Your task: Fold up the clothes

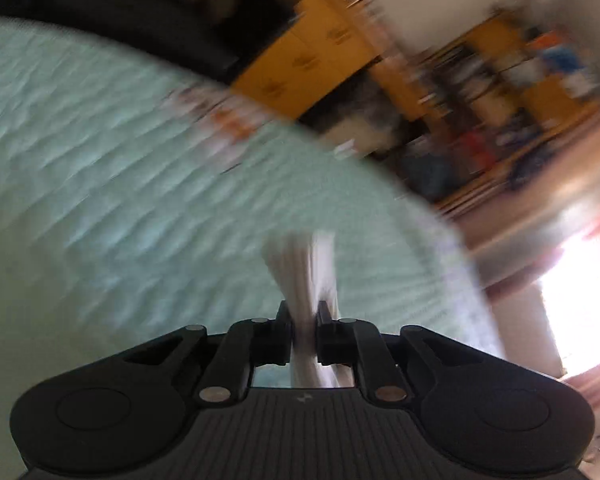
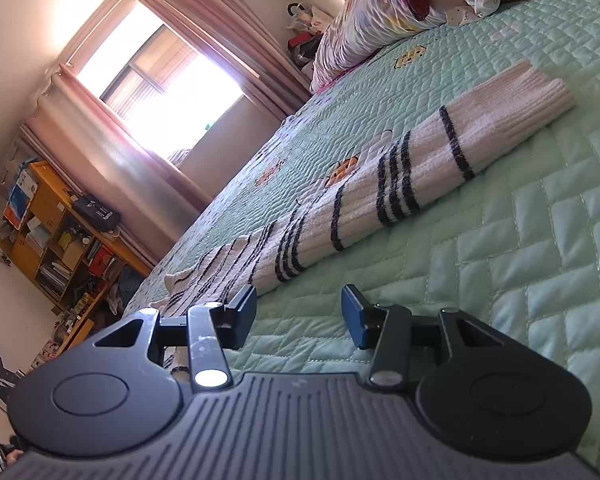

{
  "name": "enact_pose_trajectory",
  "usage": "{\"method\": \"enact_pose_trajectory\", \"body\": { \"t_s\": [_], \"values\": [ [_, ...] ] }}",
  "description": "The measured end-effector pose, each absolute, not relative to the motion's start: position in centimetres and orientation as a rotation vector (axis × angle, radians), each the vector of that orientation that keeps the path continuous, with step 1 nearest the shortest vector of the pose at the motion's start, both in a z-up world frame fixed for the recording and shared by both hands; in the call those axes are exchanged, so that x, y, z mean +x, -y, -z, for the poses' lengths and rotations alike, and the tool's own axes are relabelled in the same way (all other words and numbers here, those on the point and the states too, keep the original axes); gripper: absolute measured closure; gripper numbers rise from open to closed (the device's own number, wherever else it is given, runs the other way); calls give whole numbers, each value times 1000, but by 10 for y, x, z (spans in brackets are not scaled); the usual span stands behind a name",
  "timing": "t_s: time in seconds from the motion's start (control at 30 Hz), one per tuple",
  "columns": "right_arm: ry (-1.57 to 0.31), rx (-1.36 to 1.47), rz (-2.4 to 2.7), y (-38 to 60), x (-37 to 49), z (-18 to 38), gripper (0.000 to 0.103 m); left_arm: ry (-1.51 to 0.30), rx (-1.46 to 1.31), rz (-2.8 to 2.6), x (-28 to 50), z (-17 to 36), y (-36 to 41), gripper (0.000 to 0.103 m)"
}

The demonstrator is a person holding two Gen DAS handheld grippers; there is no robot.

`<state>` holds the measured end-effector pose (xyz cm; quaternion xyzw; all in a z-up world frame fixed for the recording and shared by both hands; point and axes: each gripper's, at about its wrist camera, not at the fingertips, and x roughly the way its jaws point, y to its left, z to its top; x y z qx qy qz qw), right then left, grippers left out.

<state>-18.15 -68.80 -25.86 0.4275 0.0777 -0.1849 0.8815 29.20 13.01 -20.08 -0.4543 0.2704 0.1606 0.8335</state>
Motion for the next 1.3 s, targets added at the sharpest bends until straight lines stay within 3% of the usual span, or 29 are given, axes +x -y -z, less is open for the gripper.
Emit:
{"method": "enact_pose_trajectory", "body": {
  "t_s": [0.23,0.33,0.63,0.87,1.03,1.07,1.17,1.3],
  "values": [
    [-157,896,383,688,-183,258,54,-521,-749,-301,246,188,-120,87],
    [-154,899,382,688,-183,259,54,-542,-634,-266,246,174,-113,69],
    [-149,901,383,685,-186,259,54,-465,-539,-171,229,140,-89,69],
    [-154,894,391,684,-185,257,54,-569,-292,182,240,153,34,69],
    [-124,901,321,660,-168,225,52,-550,-41,480,230,150,151,69],
    [-117,880,261,652,-152,213,52,-551,10,540,233,150,177,69],
    [-151,873,63,633,-71,186,34,-573,136,678,245,159,252,69],
    [-184,980,-93,627,56,179,31,-687,119,684,300,185,307,68]
  ]
}}
